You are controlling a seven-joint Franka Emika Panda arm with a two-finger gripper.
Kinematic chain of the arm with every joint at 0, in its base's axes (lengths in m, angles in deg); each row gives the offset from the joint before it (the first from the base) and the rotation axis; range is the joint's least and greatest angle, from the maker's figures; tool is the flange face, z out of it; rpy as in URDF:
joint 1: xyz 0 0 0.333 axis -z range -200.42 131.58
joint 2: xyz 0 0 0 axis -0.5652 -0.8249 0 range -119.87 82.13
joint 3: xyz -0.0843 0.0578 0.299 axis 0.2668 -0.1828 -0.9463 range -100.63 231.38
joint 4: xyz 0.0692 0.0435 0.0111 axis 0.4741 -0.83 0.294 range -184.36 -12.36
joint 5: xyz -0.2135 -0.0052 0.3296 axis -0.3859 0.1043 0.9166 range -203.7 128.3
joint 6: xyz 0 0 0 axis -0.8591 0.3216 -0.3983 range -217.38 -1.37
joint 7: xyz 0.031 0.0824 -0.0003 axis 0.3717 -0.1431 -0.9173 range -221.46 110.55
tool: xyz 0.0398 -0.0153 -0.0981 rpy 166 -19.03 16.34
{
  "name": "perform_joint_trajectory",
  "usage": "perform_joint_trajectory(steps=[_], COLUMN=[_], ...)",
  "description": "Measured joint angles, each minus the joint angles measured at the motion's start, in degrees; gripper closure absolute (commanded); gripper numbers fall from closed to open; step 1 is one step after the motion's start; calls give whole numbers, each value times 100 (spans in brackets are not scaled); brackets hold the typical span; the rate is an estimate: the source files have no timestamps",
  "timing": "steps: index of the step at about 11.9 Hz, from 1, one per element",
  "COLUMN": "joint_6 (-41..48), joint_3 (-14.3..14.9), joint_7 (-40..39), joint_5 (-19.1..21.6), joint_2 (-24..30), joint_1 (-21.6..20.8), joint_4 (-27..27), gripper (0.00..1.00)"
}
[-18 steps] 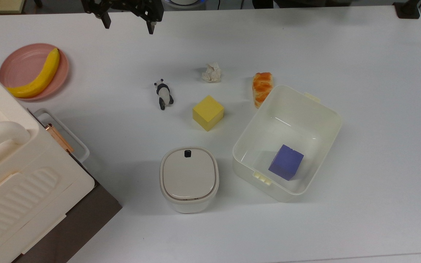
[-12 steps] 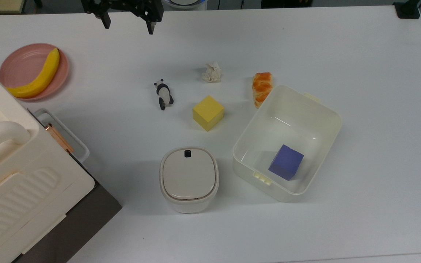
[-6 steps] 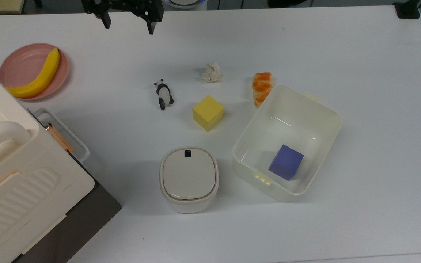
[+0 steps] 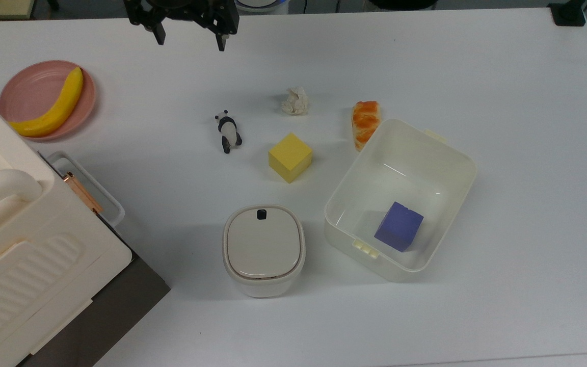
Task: Put the bread in the basket
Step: 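Move the gripper over the orange-topped bread and lower onto it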
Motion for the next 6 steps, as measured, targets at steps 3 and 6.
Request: perform_joint_trajectory(steps=[3,6], joint_6=[45,245], joint_3=[-1,-12], joint_7=[-142,-415], joint_5=[0,4], joint_2=[-3,-10], joint_1=[-78,-324], joint_4=[-99,-265], gripper=[0,0])
